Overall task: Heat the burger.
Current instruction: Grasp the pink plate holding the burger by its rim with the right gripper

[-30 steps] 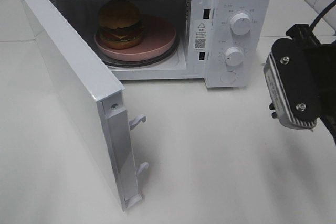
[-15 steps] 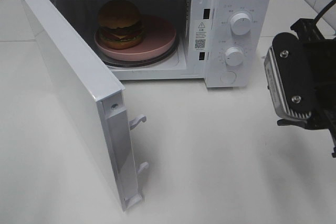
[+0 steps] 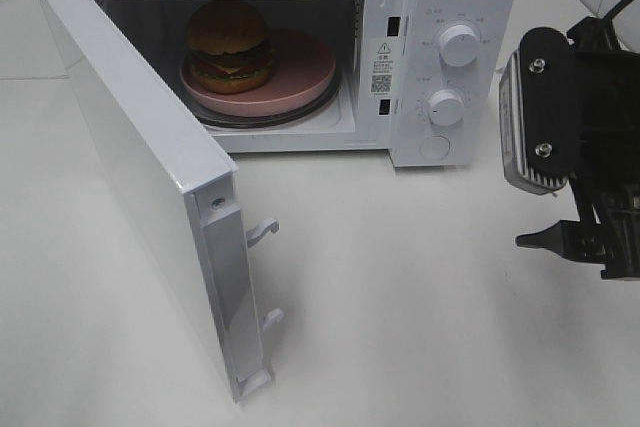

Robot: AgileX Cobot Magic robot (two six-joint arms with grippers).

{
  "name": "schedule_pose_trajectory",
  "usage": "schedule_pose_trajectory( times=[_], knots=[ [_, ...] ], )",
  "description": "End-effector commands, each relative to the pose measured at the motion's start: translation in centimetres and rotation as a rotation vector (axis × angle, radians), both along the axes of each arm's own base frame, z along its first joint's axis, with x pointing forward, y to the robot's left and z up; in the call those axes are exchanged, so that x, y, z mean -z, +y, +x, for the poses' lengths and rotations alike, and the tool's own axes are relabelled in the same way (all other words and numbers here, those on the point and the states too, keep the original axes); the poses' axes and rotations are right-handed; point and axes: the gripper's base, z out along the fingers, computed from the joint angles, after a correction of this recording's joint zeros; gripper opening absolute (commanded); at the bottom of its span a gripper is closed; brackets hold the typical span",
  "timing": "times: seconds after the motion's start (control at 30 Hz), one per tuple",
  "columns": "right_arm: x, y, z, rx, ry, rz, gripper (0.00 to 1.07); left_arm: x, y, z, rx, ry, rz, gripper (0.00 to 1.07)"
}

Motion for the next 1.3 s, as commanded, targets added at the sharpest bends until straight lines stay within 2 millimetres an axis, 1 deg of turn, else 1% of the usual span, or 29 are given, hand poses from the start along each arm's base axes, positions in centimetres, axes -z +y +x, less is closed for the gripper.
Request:
schedule_pose_trajectory(
  times=[0.03,0.47,0.63,0.67,0.7,0.77,0.8,0.83,0.87,0.9,0.93,1.0,1.03,1.1,1.13,1.17,1.23,1.27,1.3],
  knots=[
    [-0.5,0.0,0.2,-0.011,-0.048,-0.008,0.90,0.0,0.0,0.0,-0.002,-0.010,-0.006,1.00],
    [-0.8,-0.1,0.7,-0.042,-0.116,-0.051,0.85,0.0,0.0,0.0,-0.002,-0.010,-0.006,1.00],
    [-0.9,0.4,1.7,-0.029,-0.109,-0.044,0.84,0.0,0.0,0.0,-0.002,-0.010,-0.006,1.00],
    [-0.8,0.7,2.3,-0.023,-0.101,-0.043,0.84,0.0,0.0,0.0,-0.002,-0.010,-0.006,1.00],
    [-0.8,0.7,2.3,-0.023,-0.101,-0.043,0.84,0.0,0.0,0.0,-0.002,-0.010,-0.006,1.00],
    [-0.7,1.1,3.1,-0.015,-0.093,-0.040,0.84,0.0,0.0,0.0,-0.002,-0.010,-0.006,1.00],
    [-0.7,1.1,3.1,-0.015,-0.093,-0.040,0.84,0.0,0.0,0.0,-0.002,-0.010,-0.006,1.00],
    [-0.7,1.4,3.4,-0.019,-0.094,-0.039,0.84,0.0,0.0,0.0,-0.002,-0.010,-0.006,1.00],
    [-0.5,2.1,3.8,-0.044,-0.095,-0.062,0.83,0.0,0.0,0.0,-0.002,-0.010,-0.006,1.00],
    [-0.5,2.1,3.8,-0.044,-0.095,-0.062,0.83,0.0,0.0,0.0,-0.002,-0.010,-0.006,1.00],
    [-0.3,2.9,4.2,-0.066,-0.100,-0.081,0.83,0.0,0.0,0.0,-0.002,-0.010,-0.006,1.00],
    [-0.1,3.3,4.4,-0.071,-0.098,-0.088,0.83,0.0,0.0,0.0,-0.002,-0.010,-0.006,1.00],
    [0.1,4.2,5.0,-0.079,-0.098,-0.090,0.83,0.0,0.0,0.0,-0.002,-0.010,-0.006,1.00],
    [0.2,4.5,5.3,-0.082,-0.099,-0.091,0.83,0.0,0.0,0.0,-0.002,-0.010,-0.006,1.00],
    [0.4,5.3,5.8,-0.097,-0.099,-0.099,0.83,0.0,0.0,0.0,-0.002,-0.010,-0.006,1.00],
    [0.4,5.3,5.8,-0.097,-0.099,-0.099,0.83,0.0,0.0,0.0,-0.002,-0.010,-0.006,1.00],
    [0.6,6.5,6.5,-0.119,-0.097,-0.100,0.82,0.0,0.0,0.0,-0.002,-0.010,-0.006,1.00],
    [0.6,6.5,6.5,-0.119,-0.097,-0.100,0.82,0.0,0.0,0.0,-0.002,-0.010,-0.006,1.00],
    [0.8,7.5,7.0,-0.137,-0.093,-0.103,0.82,0.0,0.0,0.0,-0.002,-0.010,-0.006,1.00]
  ],
)
